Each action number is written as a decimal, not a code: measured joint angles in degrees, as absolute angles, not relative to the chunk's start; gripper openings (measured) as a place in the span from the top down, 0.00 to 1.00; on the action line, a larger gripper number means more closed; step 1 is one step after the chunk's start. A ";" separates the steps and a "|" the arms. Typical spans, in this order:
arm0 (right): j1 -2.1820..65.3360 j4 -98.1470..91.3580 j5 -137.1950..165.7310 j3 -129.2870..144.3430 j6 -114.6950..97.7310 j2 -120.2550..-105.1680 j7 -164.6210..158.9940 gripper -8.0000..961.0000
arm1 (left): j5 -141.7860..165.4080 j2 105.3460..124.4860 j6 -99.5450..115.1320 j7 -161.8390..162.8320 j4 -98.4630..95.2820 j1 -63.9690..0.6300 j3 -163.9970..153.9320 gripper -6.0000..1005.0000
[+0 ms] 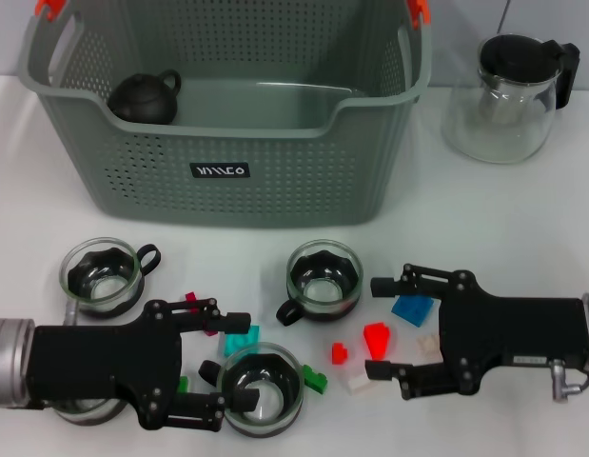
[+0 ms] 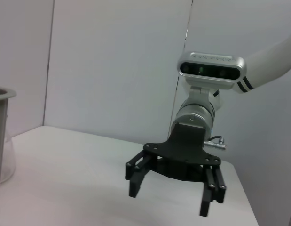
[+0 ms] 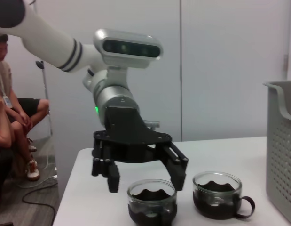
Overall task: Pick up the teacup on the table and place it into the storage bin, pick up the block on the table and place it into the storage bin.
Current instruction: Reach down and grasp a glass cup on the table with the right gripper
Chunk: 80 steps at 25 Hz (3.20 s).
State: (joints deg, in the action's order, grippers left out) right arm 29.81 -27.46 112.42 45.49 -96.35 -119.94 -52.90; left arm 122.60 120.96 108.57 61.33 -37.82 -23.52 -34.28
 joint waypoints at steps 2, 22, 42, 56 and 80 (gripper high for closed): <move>29.55 -27.45 112.42 45.53 -97.14 -119.89 -52.16 0.05 | 122.60 120.90 108.71 61.29 -37.73 -23.69 -34.20 0.21; 28.65 -29.75 111.98 44.42 -97.11 -119.38 -62.08 0.05 | 123.16 119.48 112.46 64.08 -39.40 -22.40 -27.84 0.21; 37.84 -71.92 135.33 55.45 -111.46 -120.38 -111.12 0.19 | 123.30 118.77 114.10 64.93 -42.92 -17.94 -17.58 0.21; 48.58 -73.74 141.47 82.52 -99.36 -121.64 -121.21 0.39 | 122.77 119.28 112.24 64.73 -40.45 -17.84 -16.83 0.21; 51.47 -56.66 138.80 102.02 -76.77 -121.06 -124.44 0.42 | 122.69 119.36 110.24 64.51 -39.69 -17.60 -16.79 0.21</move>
